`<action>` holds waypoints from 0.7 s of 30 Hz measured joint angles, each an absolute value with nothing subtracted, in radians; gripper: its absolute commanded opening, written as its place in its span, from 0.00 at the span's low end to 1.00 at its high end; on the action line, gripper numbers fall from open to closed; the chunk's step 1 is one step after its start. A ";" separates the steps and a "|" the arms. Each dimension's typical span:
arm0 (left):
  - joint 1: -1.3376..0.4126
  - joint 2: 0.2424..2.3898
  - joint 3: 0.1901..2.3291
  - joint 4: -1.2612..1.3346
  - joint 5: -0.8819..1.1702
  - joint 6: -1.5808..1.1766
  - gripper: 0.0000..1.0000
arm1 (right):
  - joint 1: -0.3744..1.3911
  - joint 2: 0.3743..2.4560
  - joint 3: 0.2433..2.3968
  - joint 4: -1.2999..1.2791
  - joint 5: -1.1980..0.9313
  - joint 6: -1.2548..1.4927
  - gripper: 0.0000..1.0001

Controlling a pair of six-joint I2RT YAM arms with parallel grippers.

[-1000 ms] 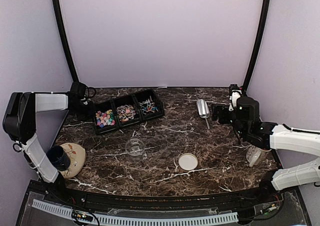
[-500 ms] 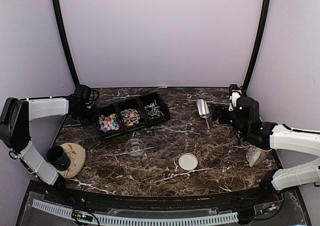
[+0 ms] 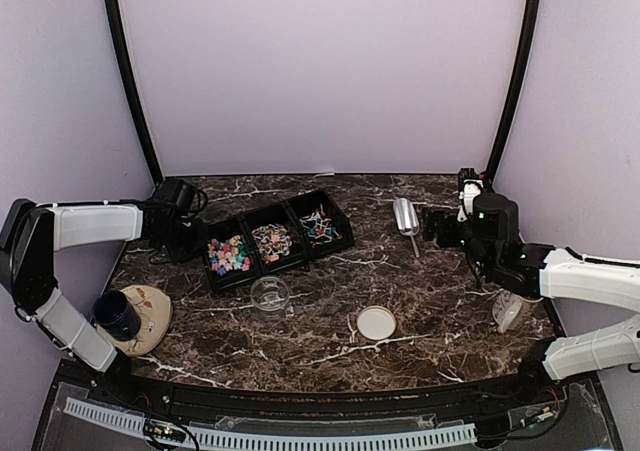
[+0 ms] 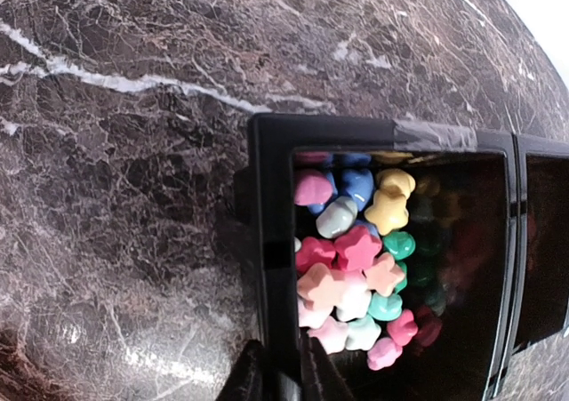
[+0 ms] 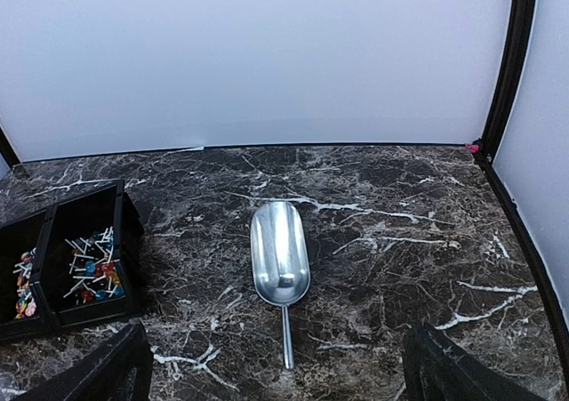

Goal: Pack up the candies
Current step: Move the plate to the center of the board.

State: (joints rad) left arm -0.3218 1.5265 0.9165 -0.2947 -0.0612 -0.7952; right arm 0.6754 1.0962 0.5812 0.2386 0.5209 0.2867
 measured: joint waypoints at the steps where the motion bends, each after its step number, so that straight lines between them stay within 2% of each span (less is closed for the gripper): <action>1: -0.325 1.520 0.908 -0.297 -0.061 -0.799 0.18 | 0.675 1.097 0.581 0.239 0.521 0.287 0.98; 11: -0.366 1.435 0.865 -0.298 -0.060 -0.836 0.21 | 0.675 1.108 0.581 0.239 0.521 0.286 0.98; 16: -0.381 1.387 0.859 -0.303 -0.057 -0.847 0.33 | 0.675 1.110 0.581 0.239 0.522 0.286 0.98; 21: -0.387 1.309 0.859 -0.304 -0.049 -0.839 0.52 | 0.675 1.121 0.581 0.238 0.527 0.278 0.98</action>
State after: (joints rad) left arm -0.3866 1.3090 0.8589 -0.3042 -0.0490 -0.8391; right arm 0.6754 1.1213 0.5812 0.2382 0.5266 0.2779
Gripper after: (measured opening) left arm 0.434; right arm 0.977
